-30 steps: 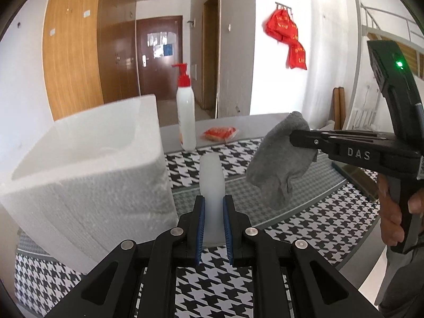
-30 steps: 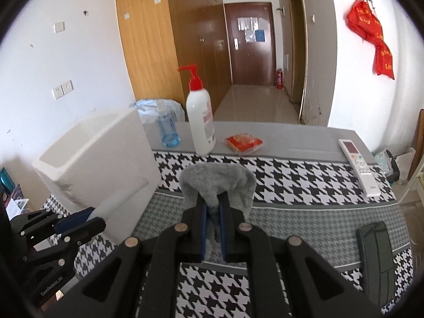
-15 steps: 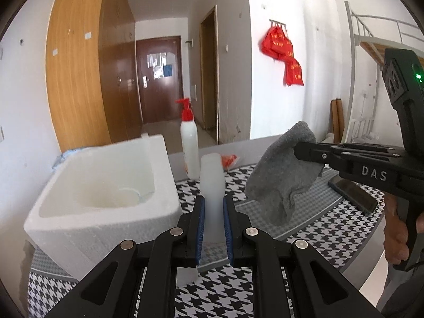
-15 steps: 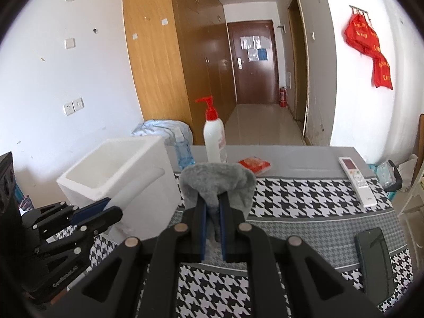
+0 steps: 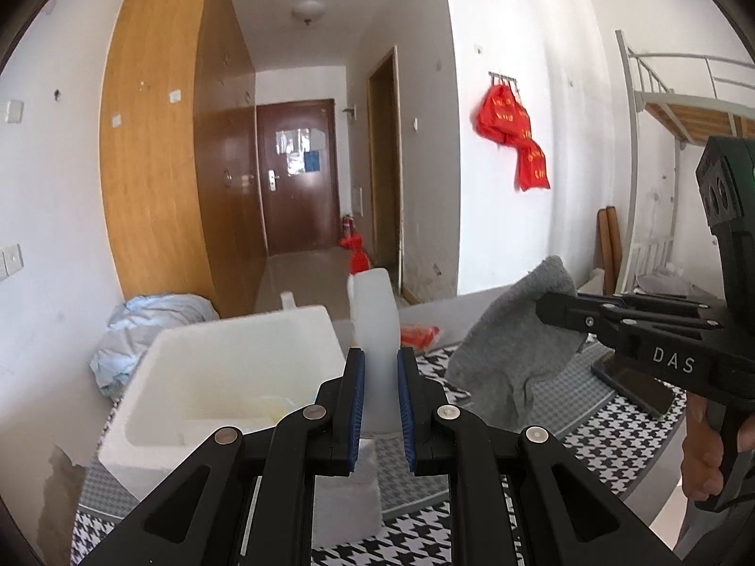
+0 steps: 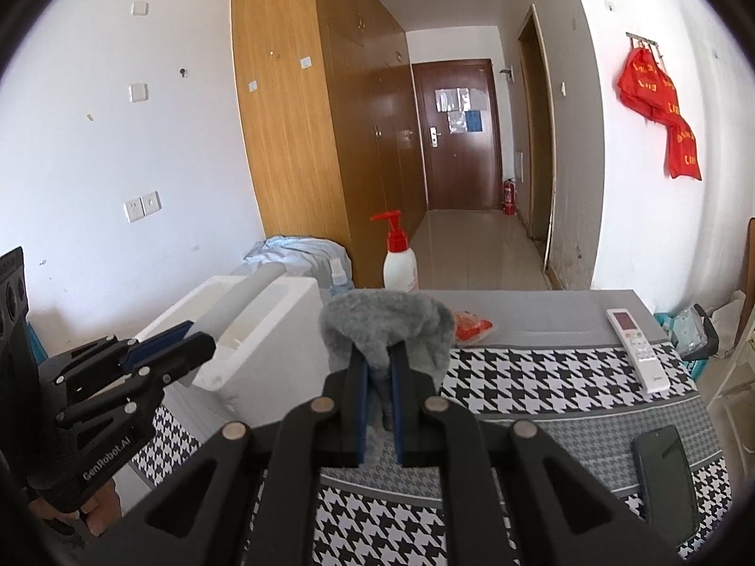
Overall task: Organize soft objects
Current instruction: 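Lift the foam strip with the left tool while the right tool lifts the sock toward the box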
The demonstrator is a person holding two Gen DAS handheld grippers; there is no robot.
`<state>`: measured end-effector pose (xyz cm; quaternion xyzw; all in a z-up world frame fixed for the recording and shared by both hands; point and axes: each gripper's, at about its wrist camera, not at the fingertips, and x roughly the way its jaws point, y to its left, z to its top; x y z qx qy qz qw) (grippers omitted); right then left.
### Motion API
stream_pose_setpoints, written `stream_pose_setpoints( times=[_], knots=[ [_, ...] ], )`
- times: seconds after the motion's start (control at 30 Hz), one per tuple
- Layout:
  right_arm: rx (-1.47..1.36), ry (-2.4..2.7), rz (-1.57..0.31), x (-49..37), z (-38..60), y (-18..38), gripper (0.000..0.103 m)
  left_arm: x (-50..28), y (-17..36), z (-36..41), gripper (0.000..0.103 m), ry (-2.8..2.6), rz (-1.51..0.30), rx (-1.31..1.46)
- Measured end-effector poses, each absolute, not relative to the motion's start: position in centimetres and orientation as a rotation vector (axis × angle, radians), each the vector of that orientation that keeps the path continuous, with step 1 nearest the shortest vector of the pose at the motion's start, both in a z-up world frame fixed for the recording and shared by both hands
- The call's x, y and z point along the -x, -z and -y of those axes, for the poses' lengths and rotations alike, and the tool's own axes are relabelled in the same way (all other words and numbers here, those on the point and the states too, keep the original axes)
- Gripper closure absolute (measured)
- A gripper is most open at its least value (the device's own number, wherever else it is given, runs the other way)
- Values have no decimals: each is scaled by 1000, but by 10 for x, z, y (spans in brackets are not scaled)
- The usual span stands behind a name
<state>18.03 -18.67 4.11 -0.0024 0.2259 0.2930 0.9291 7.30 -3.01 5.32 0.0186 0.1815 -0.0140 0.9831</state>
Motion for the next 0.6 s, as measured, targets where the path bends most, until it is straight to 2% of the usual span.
stream_pose_setpoints(
  times=[0.6],
  knots=[
    [-8,-652,-430,-182,161,-60,92,-76,-66,5,88,-63,-326,-29]
  ],
)
